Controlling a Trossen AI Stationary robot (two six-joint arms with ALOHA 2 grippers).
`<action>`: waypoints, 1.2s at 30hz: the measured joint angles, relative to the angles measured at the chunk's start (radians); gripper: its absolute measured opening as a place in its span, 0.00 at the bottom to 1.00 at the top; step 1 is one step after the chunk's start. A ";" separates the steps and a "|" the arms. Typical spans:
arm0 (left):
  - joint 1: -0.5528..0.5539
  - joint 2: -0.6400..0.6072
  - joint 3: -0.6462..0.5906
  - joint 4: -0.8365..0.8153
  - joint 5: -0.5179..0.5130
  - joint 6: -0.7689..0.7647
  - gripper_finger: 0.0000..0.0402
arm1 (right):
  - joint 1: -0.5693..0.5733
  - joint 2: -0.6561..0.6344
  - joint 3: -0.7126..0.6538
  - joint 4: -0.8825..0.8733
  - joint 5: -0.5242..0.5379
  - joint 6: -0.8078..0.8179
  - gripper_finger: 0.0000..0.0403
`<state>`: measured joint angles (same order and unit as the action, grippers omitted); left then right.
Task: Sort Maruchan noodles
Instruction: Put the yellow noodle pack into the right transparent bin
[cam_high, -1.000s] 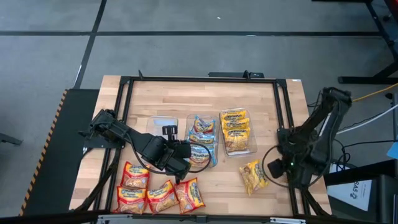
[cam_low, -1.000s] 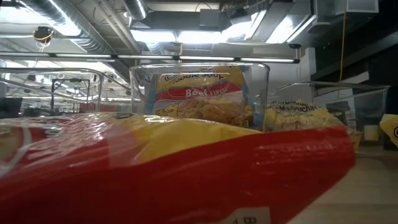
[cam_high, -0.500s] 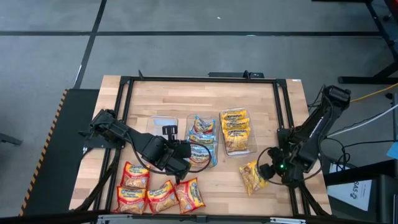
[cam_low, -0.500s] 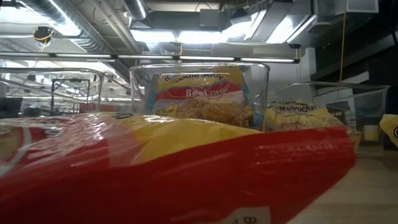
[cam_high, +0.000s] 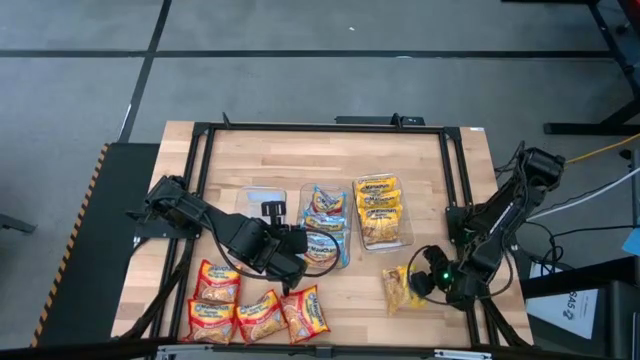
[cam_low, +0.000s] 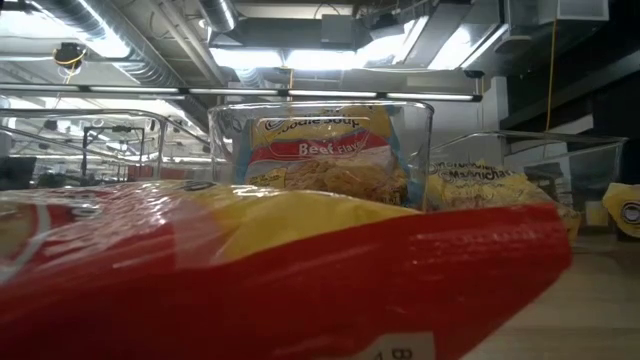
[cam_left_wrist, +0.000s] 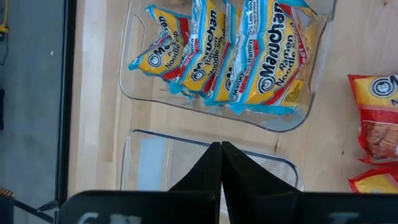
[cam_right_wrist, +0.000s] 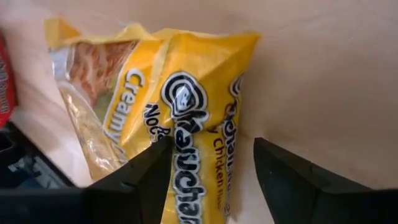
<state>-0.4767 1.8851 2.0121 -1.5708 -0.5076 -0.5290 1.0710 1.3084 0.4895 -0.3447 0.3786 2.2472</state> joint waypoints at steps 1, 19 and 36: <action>0.000 0.000 0.000 0.000 -0.001 0.007 0.00 | 0.000 0.017 0.002 0.024 0.001 0.000 0.55; 0.000 0.000 0.000 0.000 -0.001 0.016 0.00 | 0.002 0.072 0.001 0.118 0.125 -0.027 0.03; -0.006 0.000 0.000 0.000 0.000 0.017 0.00 | 0.002 -0.194 0.130 0.104 0.148 -0.302 0.00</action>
<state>-0.4831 1.8851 2.0121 -1.5711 -0.5079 -0.5117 1.0729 1.1143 0.6191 -0.2403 0.5267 1.9456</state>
